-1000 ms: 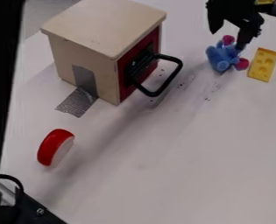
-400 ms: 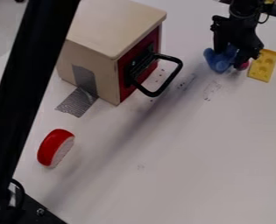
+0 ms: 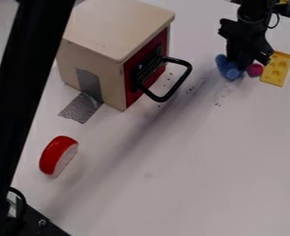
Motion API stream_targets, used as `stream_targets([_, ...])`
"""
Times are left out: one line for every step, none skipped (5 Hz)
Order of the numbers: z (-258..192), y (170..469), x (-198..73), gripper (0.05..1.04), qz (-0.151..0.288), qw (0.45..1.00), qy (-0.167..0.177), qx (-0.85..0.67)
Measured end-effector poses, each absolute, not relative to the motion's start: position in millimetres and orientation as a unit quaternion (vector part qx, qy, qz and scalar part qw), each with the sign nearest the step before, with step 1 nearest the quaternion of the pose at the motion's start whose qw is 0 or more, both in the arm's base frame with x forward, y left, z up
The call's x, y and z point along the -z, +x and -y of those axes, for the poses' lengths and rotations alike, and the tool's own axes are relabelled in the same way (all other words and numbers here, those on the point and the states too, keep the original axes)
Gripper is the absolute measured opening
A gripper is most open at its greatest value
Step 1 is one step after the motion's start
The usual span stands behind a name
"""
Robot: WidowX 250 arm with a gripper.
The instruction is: Move the blue doll to the bottom side of the table
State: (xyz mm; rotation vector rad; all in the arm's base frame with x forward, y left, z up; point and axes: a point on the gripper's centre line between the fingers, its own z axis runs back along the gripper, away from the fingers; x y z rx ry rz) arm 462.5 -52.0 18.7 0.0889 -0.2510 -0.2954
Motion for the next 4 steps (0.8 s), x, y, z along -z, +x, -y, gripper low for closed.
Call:
stream_targets([47,453,-34,0.211,0.121,0.983,0.039,0.136])
stream_targets([45,439,-71,0.177,0.151,0.980,0.027,0.131])
stream_targets([28,408,-115,0.168,0.175,0.976,0.026,0.128])
stream_targets([6,361,-142,0.168,0.174,0.977,0.031,0.121])
